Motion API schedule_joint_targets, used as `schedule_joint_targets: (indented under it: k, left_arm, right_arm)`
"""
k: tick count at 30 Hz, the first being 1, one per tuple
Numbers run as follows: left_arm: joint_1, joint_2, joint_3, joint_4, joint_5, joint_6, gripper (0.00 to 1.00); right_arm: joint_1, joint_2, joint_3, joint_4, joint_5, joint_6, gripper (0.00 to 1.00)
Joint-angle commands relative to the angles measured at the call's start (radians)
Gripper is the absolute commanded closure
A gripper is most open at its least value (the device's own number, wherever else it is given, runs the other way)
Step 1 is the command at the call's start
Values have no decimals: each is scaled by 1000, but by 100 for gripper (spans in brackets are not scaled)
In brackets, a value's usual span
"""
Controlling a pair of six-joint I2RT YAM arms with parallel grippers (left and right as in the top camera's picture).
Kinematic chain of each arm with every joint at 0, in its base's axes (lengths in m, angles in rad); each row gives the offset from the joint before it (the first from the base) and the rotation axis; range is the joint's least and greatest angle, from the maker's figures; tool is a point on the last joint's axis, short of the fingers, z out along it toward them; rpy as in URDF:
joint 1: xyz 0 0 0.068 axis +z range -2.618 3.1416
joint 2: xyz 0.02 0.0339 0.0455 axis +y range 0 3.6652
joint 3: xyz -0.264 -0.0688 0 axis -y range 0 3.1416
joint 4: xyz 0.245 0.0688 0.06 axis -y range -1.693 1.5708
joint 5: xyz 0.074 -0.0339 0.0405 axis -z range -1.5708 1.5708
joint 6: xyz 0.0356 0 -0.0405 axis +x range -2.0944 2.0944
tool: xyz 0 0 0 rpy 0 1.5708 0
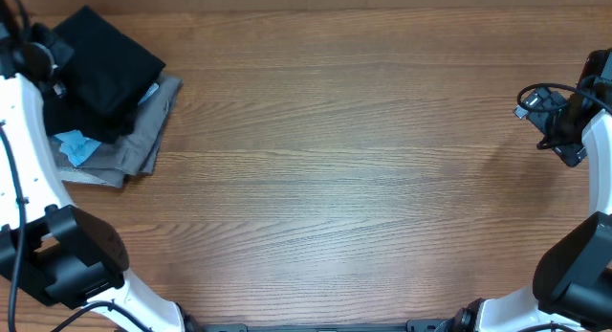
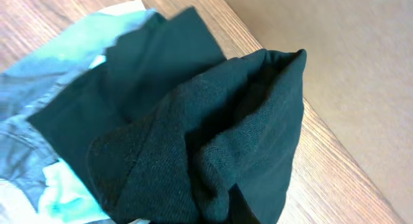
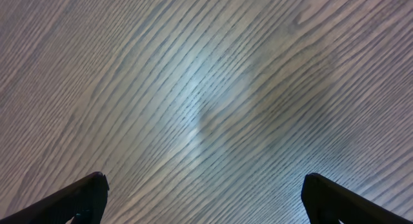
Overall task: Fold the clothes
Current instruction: 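Release the bundle and press it flat on the stack with the left gripper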
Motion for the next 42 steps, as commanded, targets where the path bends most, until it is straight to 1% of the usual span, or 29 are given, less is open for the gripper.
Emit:
schedule_joint_targets:
  k: [1,6,14,19,25,28,29,30,31,33,34,35,36,39,41,42]
  left_arm:
    - [51,-55,19,6,30,-21,96]
    - [95,-55,16,8,29,-11,96]
    - [111,-41,-8,0,14,-2,96]
    - [111,-30,-11,-7,-25,-2,96]
    - [111,-28,-11,-27,-129,-5,96]
    - [111,-27,-11,-35,-131,-4,91]
    - [111,-26,-11,-36,-131,-4,88]
    - [111,-25,-11,-37,-131,-4,83]
    - [111,-21,-11,-36,-132,-1,71]
    - [111,-14,-11,-36,-133,8,37]
    - [111,-9,-11,-36,-150,10,18]
    - [111,-9,-11,-36,-171,9,3]
    - [111,-9,-11,-35,-193,9,0]
    - [115,-18,6,-36,-204,9,0]
    - [116,-24,21,-44,-153,10,0]
    - [116,-28,27,-50,-113,14,4]
  right_arm:
    - [-1,-5,1,2,10,-2,0]
    - [-1,-5,1,2,10,-2,0]
    - [0,-5,1,2,10,-2,0]
    - [-1,-5,1,2,10,-2,0]
    - [-1,-5,1,2,10,-2,0]
    - [-1,-5,1,2,10,-2,0]
    - [-1,-5,1,2,10,-2,0]
    - [-1,-5,1,2,10,-2,0]
    - [-1,-5,1,2,10,-2,0]
    - [-1,-5,1,2,10,-2,0]
    - [-1,-5,1,2,10,-2,0]
    - [-1,-5,1,2,10,-2,0]
    - [-1,-5,1,2,10,-2,0]
    - [-1,-5,1,2,10,-2,0]
    - [-1,-5,1,2,10,-2,0]
    - [-1,-5,1,2,10,-2,0]
